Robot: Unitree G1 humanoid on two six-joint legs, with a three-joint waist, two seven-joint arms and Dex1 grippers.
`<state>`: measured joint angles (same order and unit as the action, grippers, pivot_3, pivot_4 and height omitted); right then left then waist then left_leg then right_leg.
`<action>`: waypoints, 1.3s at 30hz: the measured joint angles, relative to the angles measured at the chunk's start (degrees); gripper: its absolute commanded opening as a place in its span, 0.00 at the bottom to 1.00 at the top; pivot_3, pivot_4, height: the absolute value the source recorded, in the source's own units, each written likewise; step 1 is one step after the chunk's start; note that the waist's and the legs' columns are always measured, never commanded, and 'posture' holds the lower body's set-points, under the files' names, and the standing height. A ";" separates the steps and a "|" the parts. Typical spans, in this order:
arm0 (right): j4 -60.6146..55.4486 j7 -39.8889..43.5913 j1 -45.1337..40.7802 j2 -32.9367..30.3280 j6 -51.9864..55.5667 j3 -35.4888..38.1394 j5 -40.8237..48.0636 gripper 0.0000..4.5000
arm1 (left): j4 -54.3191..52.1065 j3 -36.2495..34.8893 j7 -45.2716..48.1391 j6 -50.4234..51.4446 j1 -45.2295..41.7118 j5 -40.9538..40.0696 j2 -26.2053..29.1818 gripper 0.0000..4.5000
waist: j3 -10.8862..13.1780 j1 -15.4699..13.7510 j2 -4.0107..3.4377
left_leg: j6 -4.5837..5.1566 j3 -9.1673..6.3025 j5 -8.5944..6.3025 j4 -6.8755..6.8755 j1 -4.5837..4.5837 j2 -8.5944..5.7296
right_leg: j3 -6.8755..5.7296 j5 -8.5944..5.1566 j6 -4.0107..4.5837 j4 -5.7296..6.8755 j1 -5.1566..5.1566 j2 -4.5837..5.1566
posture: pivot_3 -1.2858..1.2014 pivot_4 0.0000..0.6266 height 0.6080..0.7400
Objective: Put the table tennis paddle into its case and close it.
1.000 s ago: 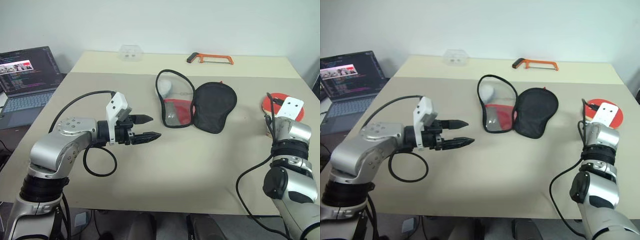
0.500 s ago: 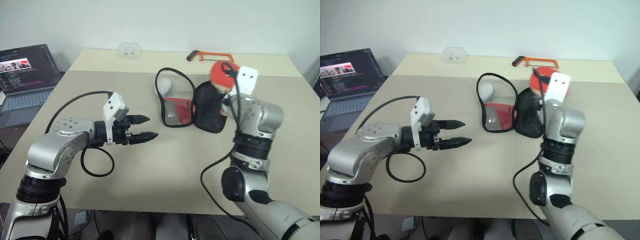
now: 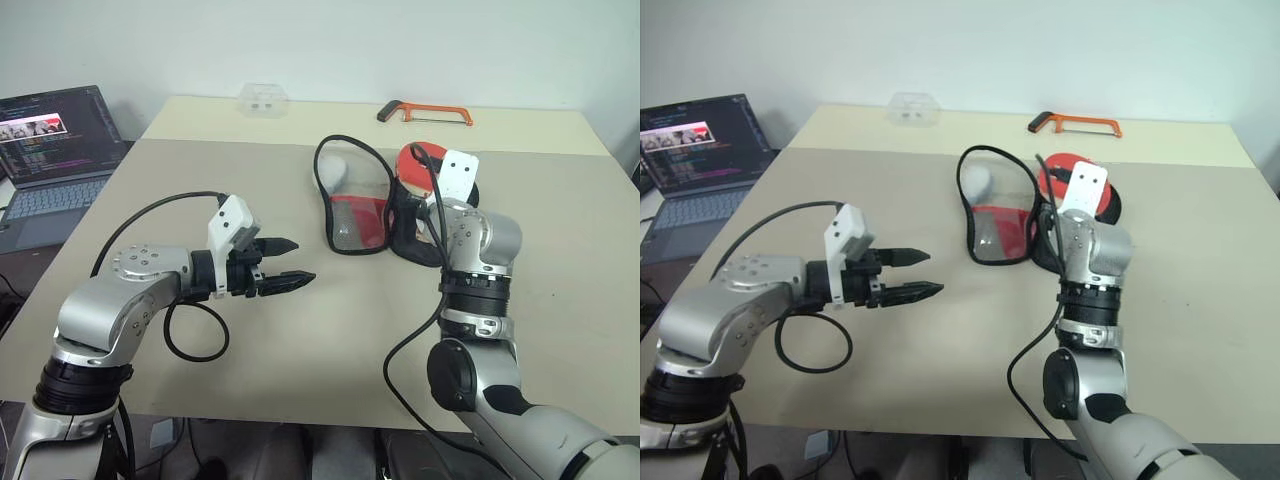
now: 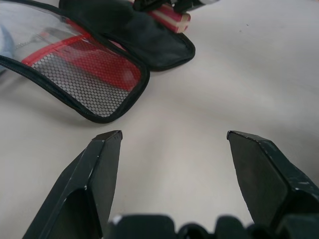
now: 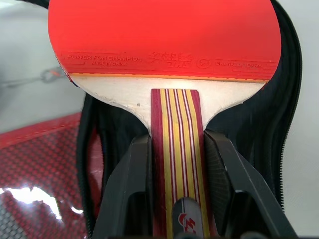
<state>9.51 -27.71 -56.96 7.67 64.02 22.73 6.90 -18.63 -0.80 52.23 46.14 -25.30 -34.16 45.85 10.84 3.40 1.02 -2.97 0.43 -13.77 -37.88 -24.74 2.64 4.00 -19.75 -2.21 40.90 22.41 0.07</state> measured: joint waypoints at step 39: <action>10.51 -4.83 0.03 -0.03 -8.31 0.46 3.32 0.99 | -1.77 -1.24 -0.90 1.13 0.99 -0.05 1.33 0.82 | 0.00 0.04 0.00 | 0.00 0.00 0.00 0.00 0.00 0.00 | -0.01 0.00 0.00 0.01 0.00 0.00 | 0.52 0.24 1.00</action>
<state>20.02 -32.54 -56.93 7.64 55.71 23.18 10.22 -20.39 -2.04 51.33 47.27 -24.31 -34.21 47.18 10.84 3.44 1.02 -2.97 0.43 -13.77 -37.88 -24.74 2.65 3.99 -19.75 -2.21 40.91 22.41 0.07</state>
